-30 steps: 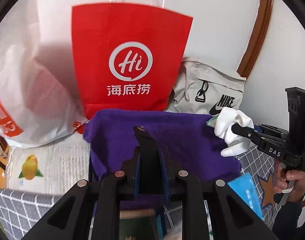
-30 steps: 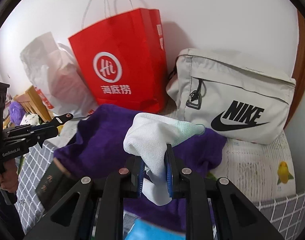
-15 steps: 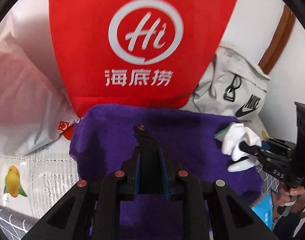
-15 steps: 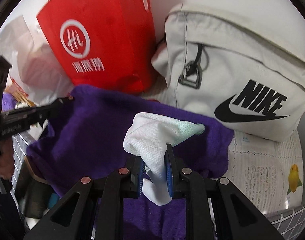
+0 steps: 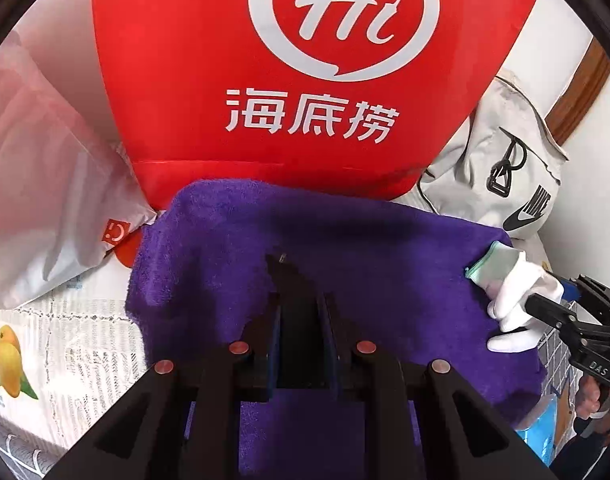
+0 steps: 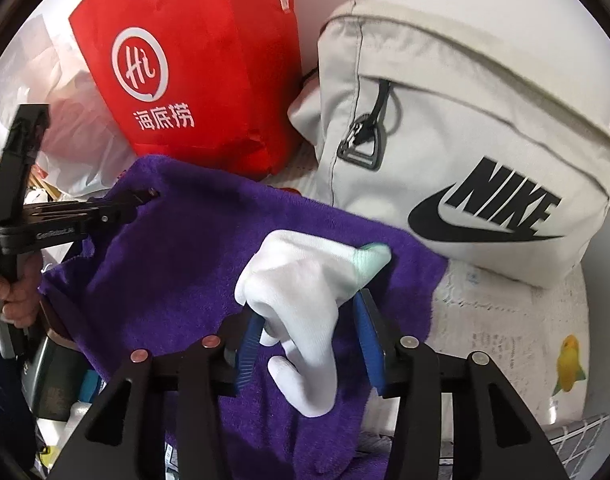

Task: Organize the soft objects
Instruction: 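Carry the glove onto the purple towel and open the right gripper, then move both tools back down to the pile of items, then grasp the green tissue pack with the right gripper while the left gripper grasps the yellow pouch, then lift the green tissue pack with the right gripper while the left gripper lifts the yellow pouch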

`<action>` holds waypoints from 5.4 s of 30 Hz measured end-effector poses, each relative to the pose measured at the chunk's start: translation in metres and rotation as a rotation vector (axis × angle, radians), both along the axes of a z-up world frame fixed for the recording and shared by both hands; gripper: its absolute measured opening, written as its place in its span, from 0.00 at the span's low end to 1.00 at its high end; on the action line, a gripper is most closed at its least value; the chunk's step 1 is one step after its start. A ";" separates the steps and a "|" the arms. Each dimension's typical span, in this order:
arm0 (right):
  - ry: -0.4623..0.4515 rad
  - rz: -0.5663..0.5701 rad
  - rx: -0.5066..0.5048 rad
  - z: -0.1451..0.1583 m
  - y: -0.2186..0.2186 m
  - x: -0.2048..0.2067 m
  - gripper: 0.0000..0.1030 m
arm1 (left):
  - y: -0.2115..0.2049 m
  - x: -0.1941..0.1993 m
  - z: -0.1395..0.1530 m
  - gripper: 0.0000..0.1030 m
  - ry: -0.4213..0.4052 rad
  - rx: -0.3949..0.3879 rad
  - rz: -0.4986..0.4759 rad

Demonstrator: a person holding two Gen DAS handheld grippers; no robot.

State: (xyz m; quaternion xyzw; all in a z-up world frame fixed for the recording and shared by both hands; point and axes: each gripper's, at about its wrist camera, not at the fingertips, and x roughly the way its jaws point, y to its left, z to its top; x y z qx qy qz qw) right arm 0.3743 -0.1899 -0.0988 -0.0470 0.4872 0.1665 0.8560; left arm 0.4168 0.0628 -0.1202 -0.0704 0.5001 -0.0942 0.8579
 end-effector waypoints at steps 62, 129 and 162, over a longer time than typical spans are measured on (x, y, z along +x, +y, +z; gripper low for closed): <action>0.035 0.020 0.102 -0.004 0.036 -0.314 0.61 | 0.036 -0.338 0.016 0.57 -0.093 -0.054 0.059; -0.004 -0.103 0.238 -0.016 0.015 -0.353 0.72 | -0.026 -0.349 -0.018 0.16 -0.040 -0.263 -0.091; -0.058 -0.085 0.226 0.005 0.002 -0.344 0.72 | -0.025 -0.347 0.009 0.09 -0.104 -0.211 -0.083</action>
